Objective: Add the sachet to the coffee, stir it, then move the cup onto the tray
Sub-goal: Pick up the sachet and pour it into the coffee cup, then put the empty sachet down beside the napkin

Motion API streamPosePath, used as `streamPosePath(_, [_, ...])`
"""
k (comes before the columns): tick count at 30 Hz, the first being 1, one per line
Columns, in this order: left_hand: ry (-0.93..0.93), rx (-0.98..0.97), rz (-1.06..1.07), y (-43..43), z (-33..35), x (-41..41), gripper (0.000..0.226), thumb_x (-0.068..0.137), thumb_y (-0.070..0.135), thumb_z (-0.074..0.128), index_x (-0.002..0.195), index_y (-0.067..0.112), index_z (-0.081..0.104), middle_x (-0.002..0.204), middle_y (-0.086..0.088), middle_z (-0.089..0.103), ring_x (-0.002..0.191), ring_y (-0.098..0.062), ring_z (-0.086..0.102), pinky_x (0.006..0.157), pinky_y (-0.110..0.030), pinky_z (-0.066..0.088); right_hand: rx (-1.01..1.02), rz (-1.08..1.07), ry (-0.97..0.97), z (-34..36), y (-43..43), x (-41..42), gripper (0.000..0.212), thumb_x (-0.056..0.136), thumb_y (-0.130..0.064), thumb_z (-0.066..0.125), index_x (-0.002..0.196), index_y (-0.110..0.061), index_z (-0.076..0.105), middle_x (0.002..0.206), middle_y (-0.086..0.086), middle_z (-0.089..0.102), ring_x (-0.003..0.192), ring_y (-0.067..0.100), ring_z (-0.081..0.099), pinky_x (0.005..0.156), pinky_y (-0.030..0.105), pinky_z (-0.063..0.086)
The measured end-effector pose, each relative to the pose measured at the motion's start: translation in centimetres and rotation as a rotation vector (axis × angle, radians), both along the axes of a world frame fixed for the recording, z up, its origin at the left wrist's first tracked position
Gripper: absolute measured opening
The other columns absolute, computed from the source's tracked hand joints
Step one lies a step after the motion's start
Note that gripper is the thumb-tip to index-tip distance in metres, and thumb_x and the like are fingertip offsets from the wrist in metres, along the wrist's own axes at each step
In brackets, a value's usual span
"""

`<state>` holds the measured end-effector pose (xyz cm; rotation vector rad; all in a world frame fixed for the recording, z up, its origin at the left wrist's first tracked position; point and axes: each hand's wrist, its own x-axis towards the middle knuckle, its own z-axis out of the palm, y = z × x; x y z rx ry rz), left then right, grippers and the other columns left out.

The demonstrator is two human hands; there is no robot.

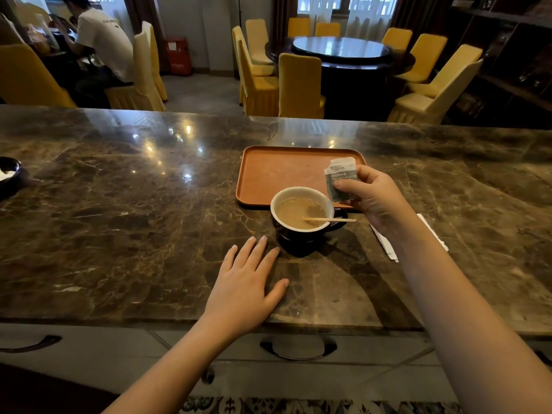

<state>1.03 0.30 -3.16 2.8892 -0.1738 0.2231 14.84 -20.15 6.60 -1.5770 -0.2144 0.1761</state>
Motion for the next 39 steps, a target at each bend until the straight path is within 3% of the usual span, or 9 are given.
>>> streamPosePath(7, [0.005, 0.005, -0.003, 0.0, 0.1, -0.1, 0.066, 0.085, 0.065, 0.012, 0.143, 0.033, 0.014, 0.154, 0.005, 0.006, 0.139, -0.010, -0.006, 0.111, -0.035, -0.011, 0.025, -0.003, -0.043, 0.3, -0.6, 0.0, 0.027, 0.078, -0.004, 0.066, 0.099, -0.021, 0.063, 0.096, -0.002, 0.070, 0.090, 0.013, 0.067, 0.069, 0.021, 0.055])
streamPosePath(16, [0.011, 0.010, 0.002, 0.0, 0.2, 0.0, 0.065, 0.086, 0.064, 0.014, 0.143, 0.032, 0.014, 0.154, 0.005, 0.006, 0.139, -0.011, -0.006, 0.112, -0.036, -0.009, -0.027, -0.022, -0.073, 0.2, -1.7, -0.2, 0.018, 0.079, -0.013, 0.068, 0.093, -0.024, 0.069, 0.094, -0.003, 0.072, 0.093, 0.016, 0.066, 0.079, 0.029, 0.050])
streamPosePath(19, [0.012, 0.024, 0.005, -0.1, 0.2, -0.1, 0.066, 0.085, 0.063, 0.013, 0.143, 0.031, 0.014, 0.155, 0.004, 0.006, 0.140, -0.012, -0.005, 0.113, -0.037, -0.008, -0.041, -0.034, -0.097, 0.4, -2.4, -0.5, 0.016, 0.078, -0.014, 0.068, 0.090, -0.025, 0.070, 0.090, -0.004, 0.073, 0.082, 0.012, 0.061, 0.070, 0.027, 0.042])
streamPosePath(22, [0.016, 0.026, 0.004, -0.1, 0.3, -0.1, 0.065, 0.086, 0.063, 0.014, 0.143, 0.031, 0.014, 0.155, 0.004, 0.006, 0.140, -0.012, -0.006, 0.113, -0.037, -0.008, 0.012, -0.014, -0.088, 0.5, -3.6, -0.9, 0.013, 0.080, -0.013, 0.066, 0.086, -0.023, 0.071, 0.082, -0.008, 0.074, 0.074, 0.006, 0.065, 0.057, 0.017, 0.048])
streamPosePath(24, [0.021, 0.035, 0.003, -0.1, 0.3, -0.1, 0.066, 0.085, 0.063, 0.011, 0.143, 0.031, 0.012, 0.155, 0.004, 0.005, 0.140, -0.012, -0.006, 0.113, -0.037, -0.008, 0.016, -0.029, -0.073, 0.2, -4.6, -1.2, 0.011, 0.081, -0.015, 0.065, 0.087, -0.022, 0.071, 0.082, -0.005, 0.073, 0.076, 0.012, 0.063, 0.053, 0.014, 0.048])
streamPosePath(28, [0.035, 0.063, 0.002, -0.1, 0.2, -0.1, 0.067, 0.085, 0.062, 0.008, 0.144, 0.030, 0.008, 0.155, 0.003, 0.002, 0.140, -0.014, -0.009, 0.113, -0.038, -0.009, -0.079, -0.086, -0.058, -0.6, -7.1, -1.8, 0.013, 0.082, -0.011, 0.063, 0.094, -0.011, 0.068, 0.078, -0.002, 0.069, 0.069, 0.014, 0.056, 0.051, 0.014, 0.046])
streamPosePath(32, [0.068, 0.111, -0.010, -0.1, 0.2, 0.0, 0.069, 0.082, 0.062, -0.001, 0.143, 0.029, 0.000, 0.154, 0.002, -0.005, 0.139, -0.015, -0.014, 0.112, -0.039, -0.011, -0.183, -0.087, -0.076, -1.2, -10.0, -2.7, 0.008, 0.079, -0.010, 0.066, 0.081, -0.017, 0.069, 0.077, -0.002, 0.069, 0.069, 0.014, 0.057, 0.052, 0.013, 0.047])
streamPosePath(39, [0.088, 0.114, -0.020, 0.0, 0.2, 0.2, 0.064, 0.086, 0.061, 0.005, 0.143, 0.030, -0.001, 0.154, 0.002, -0.007, 0.138, -0.014, -0.015, 0.110, -0.038, -0.013, -0.287, -0.072, -0.090, -2.0, -12.5, -4.3, 0.016, 0.075, -0.008, 0.070, 0.076, -0.024, 0.068, 0.069, -0.012, 0.071, 0.066, 0.003, 0.061, 0.056, 0.014, 0.050])
